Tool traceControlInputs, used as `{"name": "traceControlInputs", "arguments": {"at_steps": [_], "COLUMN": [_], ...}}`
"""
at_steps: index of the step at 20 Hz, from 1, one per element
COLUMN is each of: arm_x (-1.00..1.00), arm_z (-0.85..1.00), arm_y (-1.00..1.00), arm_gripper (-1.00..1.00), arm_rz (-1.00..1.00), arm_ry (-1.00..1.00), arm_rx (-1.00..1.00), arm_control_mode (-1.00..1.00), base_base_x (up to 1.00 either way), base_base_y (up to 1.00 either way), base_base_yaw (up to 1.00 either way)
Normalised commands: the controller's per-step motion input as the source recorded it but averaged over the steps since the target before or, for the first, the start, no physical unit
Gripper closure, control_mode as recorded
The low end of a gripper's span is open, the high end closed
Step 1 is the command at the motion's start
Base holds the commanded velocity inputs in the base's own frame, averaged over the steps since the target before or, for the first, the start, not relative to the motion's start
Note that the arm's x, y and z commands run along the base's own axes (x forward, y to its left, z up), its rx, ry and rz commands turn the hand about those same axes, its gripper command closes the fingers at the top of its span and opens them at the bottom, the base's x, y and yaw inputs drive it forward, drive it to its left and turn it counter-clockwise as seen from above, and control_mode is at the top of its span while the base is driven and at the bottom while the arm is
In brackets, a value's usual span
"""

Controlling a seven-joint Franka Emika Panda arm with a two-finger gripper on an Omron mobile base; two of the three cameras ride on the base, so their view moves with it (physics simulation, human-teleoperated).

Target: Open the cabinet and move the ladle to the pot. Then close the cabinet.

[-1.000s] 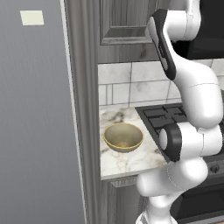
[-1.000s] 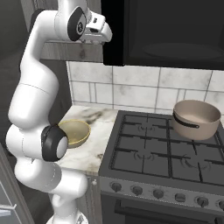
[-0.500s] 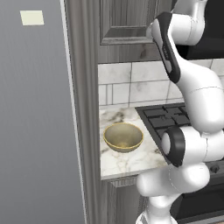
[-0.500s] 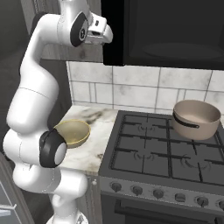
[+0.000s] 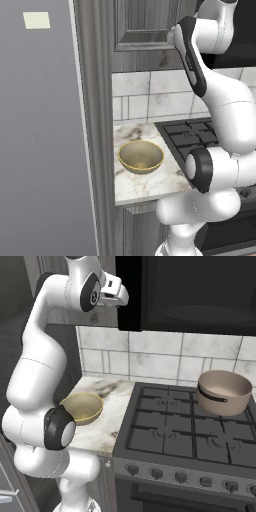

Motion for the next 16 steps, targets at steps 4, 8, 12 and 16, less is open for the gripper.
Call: {"name": "traceControlInputs", "arguments": {"at_steps": [4,8,12,16], "arm_x": [0.12,0.13,0.01,0.08], "arm_z": [0.0,0.01,0.07,0.07], "arm_y": [0.08,0.08,0.18,0.28], "arm_gripper": [-1.0,-1.0,-1.0,-1.0], "arm_rz": [0.0,0.0,0.0,0.0], "arm_ry": [0.0,0.02,0.05,0.05], "arm_rx": [0.0,0.0,0.01,0.01], "arm_control_mode": [-1.0,-1.0,-1.0,-1.0], "base_base_x": [0.0,0.0,0.0,0.0], "base_base_y": [0.0,0.0,0.0,0.0], "base_base_yaw": [0.0,0.0,0.0,0.0]}}
